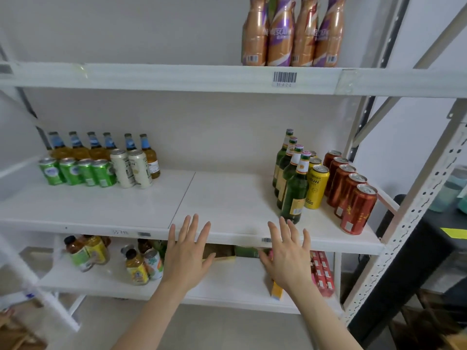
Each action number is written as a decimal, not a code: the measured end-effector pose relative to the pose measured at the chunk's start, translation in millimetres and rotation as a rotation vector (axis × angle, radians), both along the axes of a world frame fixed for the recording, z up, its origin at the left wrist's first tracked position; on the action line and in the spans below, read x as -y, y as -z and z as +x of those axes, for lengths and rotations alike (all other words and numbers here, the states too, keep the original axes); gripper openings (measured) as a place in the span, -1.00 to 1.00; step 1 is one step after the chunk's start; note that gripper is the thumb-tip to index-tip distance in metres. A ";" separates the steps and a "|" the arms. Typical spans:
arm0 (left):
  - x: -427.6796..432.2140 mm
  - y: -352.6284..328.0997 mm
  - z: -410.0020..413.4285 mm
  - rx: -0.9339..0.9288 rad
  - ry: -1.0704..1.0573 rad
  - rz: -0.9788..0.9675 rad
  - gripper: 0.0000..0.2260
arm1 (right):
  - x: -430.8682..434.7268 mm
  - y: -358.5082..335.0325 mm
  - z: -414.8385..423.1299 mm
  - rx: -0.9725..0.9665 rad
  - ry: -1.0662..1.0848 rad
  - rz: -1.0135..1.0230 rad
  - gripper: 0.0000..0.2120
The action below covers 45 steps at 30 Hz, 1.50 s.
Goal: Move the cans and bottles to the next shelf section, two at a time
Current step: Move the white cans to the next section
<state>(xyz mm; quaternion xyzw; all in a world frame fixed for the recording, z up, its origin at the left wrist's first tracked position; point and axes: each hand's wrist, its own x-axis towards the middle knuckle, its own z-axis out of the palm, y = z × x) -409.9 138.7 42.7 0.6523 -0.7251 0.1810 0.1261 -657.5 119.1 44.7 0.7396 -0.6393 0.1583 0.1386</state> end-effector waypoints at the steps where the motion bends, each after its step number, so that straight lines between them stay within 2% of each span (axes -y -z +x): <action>1: -0.9 -2.8 12.9 -0.003 -0.008 -0.006 -0.32 | -0.7 -0.9 11.4 0.009 0.001 -0.004 -0.31; 12: 11.6 -21.0 148.8 -0.002 -0.082 0.002 -0.31 | 18.5 -13.4 164.3 0.002 -0.058 -0.014 -0.30; 25: 35.0 -29.2 284.8 -0.001 -0.192 0.215 -0.32 | 56.6 -11.4 316.6 -0.024 -0.153 0.103 -0.29; 35: 113.9 -19.3 370.6 0.014 -0.253 0.282 -0.33 | 132.9 -10.2 389.4 -0.036 -0.178 0.164 -0.31; 41: 161.1 -22.9 422.0 -0.013 -0.232 0.274 -0.32 | 176.2 -17.8 441.5 -0.086 -0.157 0.217 -0.30; 45: 200.5 -20.6 445.9 -0.008 -0.159 0.266 -0.31 | 209.8 -18.5 470.2 -0.044 -0.084 0.217 -0.29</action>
